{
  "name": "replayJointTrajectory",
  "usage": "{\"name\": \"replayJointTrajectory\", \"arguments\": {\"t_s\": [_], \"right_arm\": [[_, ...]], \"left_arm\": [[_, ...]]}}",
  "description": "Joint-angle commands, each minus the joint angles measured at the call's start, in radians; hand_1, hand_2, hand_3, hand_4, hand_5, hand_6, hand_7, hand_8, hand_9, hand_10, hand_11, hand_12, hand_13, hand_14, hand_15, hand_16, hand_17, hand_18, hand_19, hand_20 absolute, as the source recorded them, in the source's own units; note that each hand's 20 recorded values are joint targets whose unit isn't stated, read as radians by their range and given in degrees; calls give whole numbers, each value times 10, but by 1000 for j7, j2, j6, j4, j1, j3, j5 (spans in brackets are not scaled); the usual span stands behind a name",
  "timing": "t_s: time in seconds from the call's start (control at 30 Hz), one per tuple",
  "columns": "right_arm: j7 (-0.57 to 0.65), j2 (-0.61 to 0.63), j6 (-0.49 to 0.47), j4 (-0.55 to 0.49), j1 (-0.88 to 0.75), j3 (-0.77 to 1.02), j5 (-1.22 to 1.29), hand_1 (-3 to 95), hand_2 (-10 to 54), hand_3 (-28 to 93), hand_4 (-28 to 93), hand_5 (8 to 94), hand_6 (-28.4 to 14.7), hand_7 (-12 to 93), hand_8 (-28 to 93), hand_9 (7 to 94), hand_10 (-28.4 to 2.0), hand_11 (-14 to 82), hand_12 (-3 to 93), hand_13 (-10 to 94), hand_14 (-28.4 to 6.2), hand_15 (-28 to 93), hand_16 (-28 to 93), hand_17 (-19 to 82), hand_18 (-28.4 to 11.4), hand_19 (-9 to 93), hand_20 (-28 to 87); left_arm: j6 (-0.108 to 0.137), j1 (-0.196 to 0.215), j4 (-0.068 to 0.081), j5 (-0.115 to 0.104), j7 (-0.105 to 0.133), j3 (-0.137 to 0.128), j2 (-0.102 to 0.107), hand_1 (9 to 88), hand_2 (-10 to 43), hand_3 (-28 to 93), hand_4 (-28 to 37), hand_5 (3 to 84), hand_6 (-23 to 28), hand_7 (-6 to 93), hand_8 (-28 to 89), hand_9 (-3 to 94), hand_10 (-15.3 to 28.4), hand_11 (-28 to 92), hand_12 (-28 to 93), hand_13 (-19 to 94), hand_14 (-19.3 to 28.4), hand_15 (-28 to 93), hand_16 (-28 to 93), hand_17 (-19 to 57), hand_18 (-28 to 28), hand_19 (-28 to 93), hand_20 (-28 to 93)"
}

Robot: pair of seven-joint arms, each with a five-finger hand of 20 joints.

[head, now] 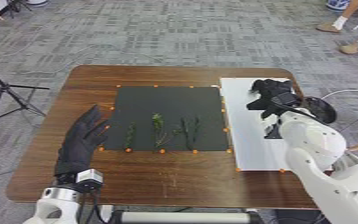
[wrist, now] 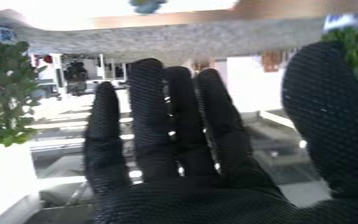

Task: Arrange flowers

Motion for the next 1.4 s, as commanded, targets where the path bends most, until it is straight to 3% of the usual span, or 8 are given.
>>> {"name": "replayJointTrajectory", "arguments": {"t_s": [0.03, 0.57, 0.8, 0.87, 0.9, 1.03, 1.13, 1.4], "right_arm": [[-5, 80, -8, 24, -82, 53, -34, 287, -95, 845, -282, 364, -53, 332, -132, 395, -134, 326, 274, 359, -118, 676, 213, 102, -231, 648, 372], [-85, 57, -5, 80, -85, -37, -110, 298, -95, 832, -283, 417, -28, 362, -149, 468, -100, 318, 255, 411, -95, 669, 214, 113, -228, 644, 375], [-63, 61, 60, 113, -72, -54, -163, 306, -95, 846, -283, 417, -27, 371, -155, 458, -109, 325, 259, 413, -94, 671, 219, 117, -224, 648, 375], [-61, 65, 127, 139, -64, -72, -189, 322, -95, 853, -283, 431, -24, 395, -157, 463, -116, 385, 280, 434, -89, 688, 225, 128, -218, 661, 379], [-67, 66, 164, 153, -61, -77, -198, 354, -95, 861, -281, 454, -14, 436, -174, 494, -116, 434, 293, 472, -83, 691, 232, 145, -212, 675, 381], [-101, 61, 211, 177, -55, -81, -187, 481, -93, 798, -281, 597, 18, 547, 62, 701, -62, 343, 522, 621, -55, 653, 400, 211, -193, 727, 401], [-107, 64, 224, 172, -51, -85, -183, 496, -95, 823, -281, 677, 7, 504, 90, 788, -35, 326, 579, 687, -56, 715, 415, 265, -190, 781, 441], [-167, 56, 319, 141, 40, -150, -136, 498, -95, 842, -261, 708, 7, 488, 99, 831, -39, 292, 598, 722, -37, 703, 450, 297, -183, 787, 466]], "left_arm": [[9, 20, -8, -3, 8, -3, -10, 243, -71, 630, -283, 244, 17, 206, -105, 210, 95, 118, 212, 188, 128, 173, 77, -127, 213, 423, 91], [10, 8, -4, -7, 11, 9, -8, 245, -71, 630, -283, 244, 18, 205, -105, 210, 95, 119, 211, 188, 128, 174, 76, -127, 213, 424, 91], [10, 7, -4, -7, 14, 7, -8, 244, -71, 631, -283, 244, 18, 206, -105, 209, 95, 117, 211, 187, 128, 174, 76, -127, 213, 424, 91], [11, 7, -4, -9, 15, 9, -8, 244, -71, 631, -283, 245, 18, 206, -105, 209, 95, 116, 211, 188, 128, 174, 76, -127, 213, 424, 91], [10, 6, -3, -9, 14, 10, -9, 244, -71, 630, -283, 245, 18, 207, -105, 209, 95, 117, 212, 188, 128, 174, 76, -127, 213, 424, 91], [10, 3, -2, -10, 14, 11, -7, 244, -71, 632, -283, 244, 18, 207, -106, 209, 95, 118, 212, 188, 129, 175, 76, -127, 213, 424, 91], [10, -10, 0, -10, 17, 9, 8, 244, -70, 631, -283, 245, 18, 206, -106, 210, 95, 117, 211, 188, 129, 175, 75, -127, 213, 425, 90], [7, -76, 10, -15, 18, 15, 82, 243, -71, 633, -283, 246, 18, 205, -105, 212, 96, 117, 210, 190, 129, 176, 75, -126, 214, 426, 90]]}}
